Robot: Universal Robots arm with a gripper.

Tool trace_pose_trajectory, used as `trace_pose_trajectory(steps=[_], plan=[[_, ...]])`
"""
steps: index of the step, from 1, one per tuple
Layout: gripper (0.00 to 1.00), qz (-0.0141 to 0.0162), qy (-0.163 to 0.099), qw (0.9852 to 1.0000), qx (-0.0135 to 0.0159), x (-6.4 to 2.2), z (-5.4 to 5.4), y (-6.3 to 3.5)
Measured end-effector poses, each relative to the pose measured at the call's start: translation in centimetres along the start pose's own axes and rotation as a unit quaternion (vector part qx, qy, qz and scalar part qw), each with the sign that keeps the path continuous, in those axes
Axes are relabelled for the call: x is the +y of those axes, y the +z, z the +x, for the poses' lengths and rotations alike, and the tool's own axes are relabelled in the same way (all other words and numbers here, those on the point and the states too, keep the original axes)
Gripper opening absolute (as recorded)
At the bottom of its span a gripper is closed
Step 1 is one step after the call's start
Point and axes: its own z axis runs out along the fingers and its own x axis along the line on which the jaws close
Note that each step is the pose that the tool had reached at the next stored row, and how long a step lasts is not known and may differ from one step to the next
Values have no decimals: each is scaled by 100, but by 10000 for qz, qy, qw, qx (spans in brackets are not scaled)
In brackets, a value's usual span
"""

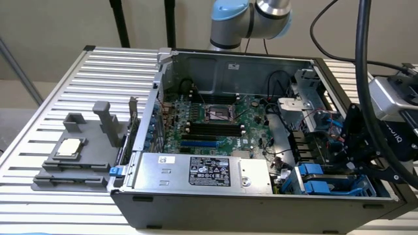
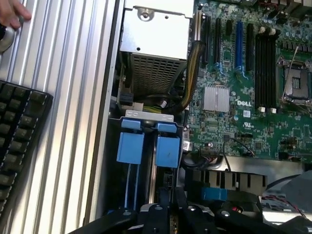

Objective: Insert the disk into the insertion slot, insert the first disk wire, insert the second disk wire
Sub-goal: 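Insert the first disk wire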

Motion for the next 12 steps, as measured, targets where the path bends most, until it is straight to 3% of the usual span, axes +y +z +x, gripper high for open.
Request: trace_pose_trajectory(steps=[5, 9, 12], plan=[[16, -23, 120, 9999, 19, -30, 1, 3], [16, -122, 181, 9998, 45, -41, 1, 0], [16, -163, 215, 9996, 59, -57, -5, 1]])
